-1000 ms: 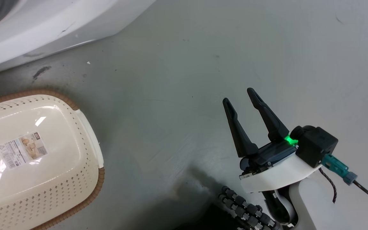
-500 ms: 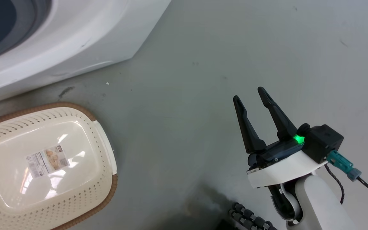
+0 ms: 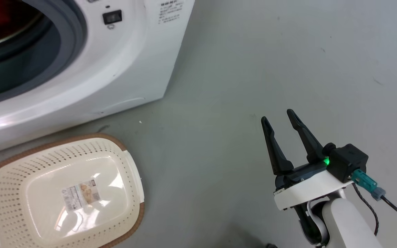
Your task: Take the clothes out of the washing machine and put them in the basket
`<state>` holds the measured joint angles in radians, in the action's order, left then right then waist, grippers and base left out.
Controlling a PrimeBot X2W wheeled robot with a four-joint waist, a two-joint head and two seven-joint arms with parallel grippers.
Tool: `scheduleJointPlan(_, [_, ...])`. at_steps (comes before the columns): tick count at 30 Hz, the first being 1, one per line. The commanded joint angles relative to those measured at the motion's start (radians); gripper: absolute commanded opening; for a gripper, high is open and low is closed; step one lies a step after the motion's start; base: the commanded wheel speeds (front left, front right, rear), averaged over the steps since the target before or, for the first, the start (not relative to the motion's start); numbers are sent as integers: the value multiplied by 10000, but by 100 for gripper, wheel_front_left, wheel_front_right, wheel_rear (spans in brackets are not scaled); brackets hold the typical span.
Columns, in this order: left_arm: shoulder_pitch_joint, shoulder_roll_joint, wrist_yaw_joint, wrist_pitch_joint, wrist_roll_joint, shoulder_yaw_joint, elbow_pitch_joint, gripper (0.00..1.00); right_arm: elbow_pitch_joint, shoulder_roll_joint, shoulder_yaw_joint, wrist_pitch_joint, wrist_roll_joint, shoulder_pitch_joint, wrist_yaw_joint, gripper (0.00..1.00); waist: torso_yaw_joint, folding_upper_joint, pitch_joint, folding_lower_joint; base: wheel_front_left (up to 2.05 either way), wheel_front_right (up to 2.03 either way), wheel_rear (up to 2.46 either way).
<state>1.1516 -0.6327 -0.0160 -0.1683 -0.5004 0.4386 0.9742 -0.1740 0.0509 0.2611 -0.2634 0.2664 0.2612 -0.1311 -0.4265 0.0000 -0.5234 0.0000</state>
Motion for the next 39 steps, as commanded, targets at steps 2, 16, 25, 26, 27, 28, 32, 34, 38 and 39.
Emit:
scheduleJointPlan(2, [-309,182,68,-273,-104,-28,102,0,-84,-14,-75,-18,-110,-195,7,100,298,0,602,0,0,0,0])
scheduleJointPlan(16, [-3273,1501,405,-979,-360,-909,-1280,0,-23,-12,-951,639,-922,-1158,7,100,1412,0,3150,0,0,0,0])
scheduleJointPlan(25, [-5163,2177,350,-971,31,-1659,-3362,0,609,-17,-1443,1339,-1266,-2047,7,100,2093,0,4200,0,0,0,0])
scheduleJointPlan(26, [-5337,2233,317,-971,89,-1725,-3631,0,678,-17,-1484,1396,-1288,-2123,7,100,2173,0,4256,0,0,0,0])
scheduleJointPlan(27, [-5497,2251,342,-971,130,-1780,-3897,0,768,-11,-1536,1467,-1331,-2208,7,100,2253,0,4307,0,0,0,0])
scheduleJointPlan(28, [-5661,2264,338,-971,181,-1841,-4148,0,837,-12,-1547,1510,-1356,-2285,7,100,2327,0,4358,0,0,0,0])
scheduleJointPlan(32, [-6552,2297,240,-971,331,-2059,-5158,0,1106,-14,-1580,1757,-1487,-2490,7,100,2563,0,4551,0,0,0,0])
scheduleJointPlan(34, [-7107,2346,156,-972,402,-2105,-5586,0,1213,-14,-1621,1842,-1521,-2615,7,100,2681,0,4681,0,0,0,0])
scheduleJointPlan(38, [-8312,2553,-134,-972,339,-2094,-6470,0,1358,-14,-1668,2029,-1564,-2818,7,100,2879,0,4840,0,0,0,0])
scheduleJointPlan(39, [-8584,2577,-188,-962,305,-2060,-6645,0,1392,-14,-1679,2074,-1564,-2859,7,100,2933,0,4849,0,0,0,0])
